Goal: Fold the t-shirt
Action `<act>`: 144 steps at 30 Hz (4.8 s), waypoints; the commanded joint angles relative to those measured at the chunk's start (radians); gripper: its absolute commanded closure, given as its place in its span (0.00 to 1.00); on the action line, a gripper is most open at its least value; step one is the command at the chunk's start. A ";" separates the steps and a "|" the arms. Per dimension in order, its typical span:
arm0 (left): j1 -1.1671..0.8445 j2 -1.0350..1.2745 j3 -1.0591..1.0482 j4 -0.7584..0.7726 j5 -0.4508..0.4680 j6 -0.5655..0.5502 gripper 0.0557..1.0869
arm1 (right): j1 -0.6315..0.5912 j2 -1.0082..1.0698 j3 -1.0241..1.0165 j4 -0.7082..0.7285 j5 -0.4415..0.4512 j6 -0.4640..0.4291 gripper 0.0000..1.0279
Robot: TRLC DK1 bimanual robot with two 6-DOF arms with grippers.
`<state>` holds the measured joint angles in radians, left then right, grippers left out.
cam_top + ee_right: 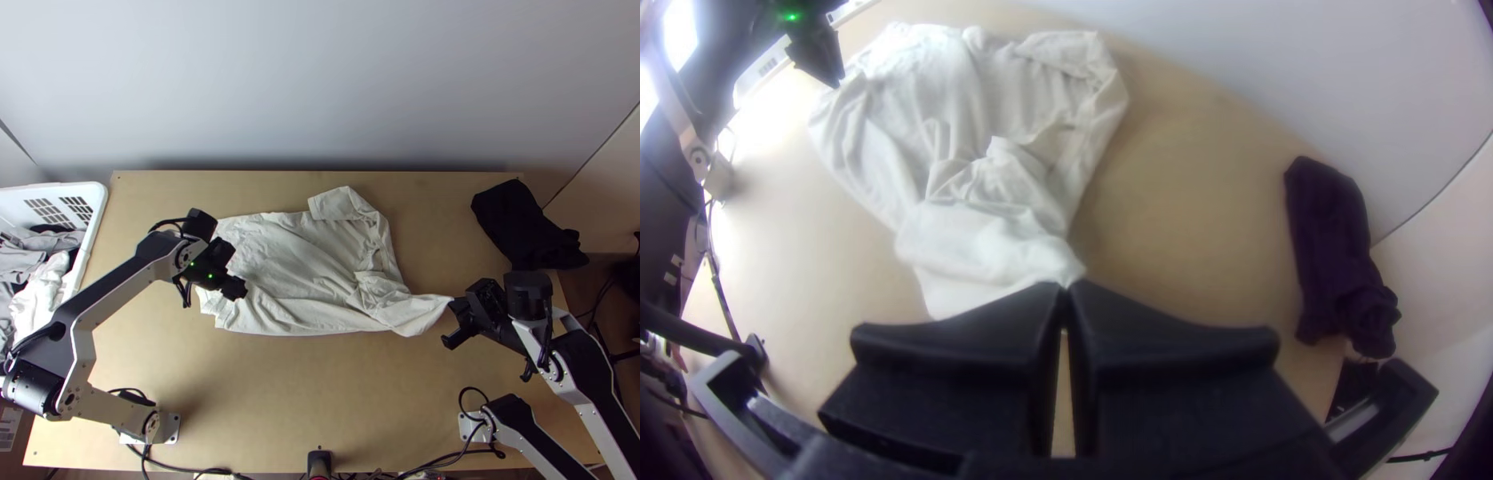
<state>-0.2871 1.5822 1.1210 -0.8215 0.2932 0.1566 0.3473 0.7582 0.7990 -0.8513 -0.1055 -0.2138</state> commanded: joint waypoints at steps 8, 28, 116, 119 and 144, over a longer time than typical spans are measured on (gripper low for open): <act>-0.018 0.050 -0.033 0.087 0.003 -0.035 0.44 | -0.001 -0.002 0.009 -0.005 0.001 0.002 0.97; 0.029 -0.166 0.028 -0.033 0.003 -0.060 0.97 | -0.010 -0.002 0.080 -0.003 0.003 0.005 0.97; 0.502 -0.648 0.919 0.042 -0.048 -0.071 0.97 | 0.033 0.242 1.310 0.155 0.199 0.017 0.97; 0.502 -0.657 0.922 0.068 -0.060 -0.071 0.97 | 0.033 0.245 1.333 0.167 0.199 -0.010 0.97; 0.424 -0.846 0.390 -0.375 0.231 -0.088 0.97 | 0.041 -0.053 0.732 -0.026 0.119 0.131 0.97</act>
<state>0.1448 0.7631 1.7260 -1.1240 0.4126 0.0776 0.3790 0.7609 1.7538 -0.8978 0.0517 -0.1104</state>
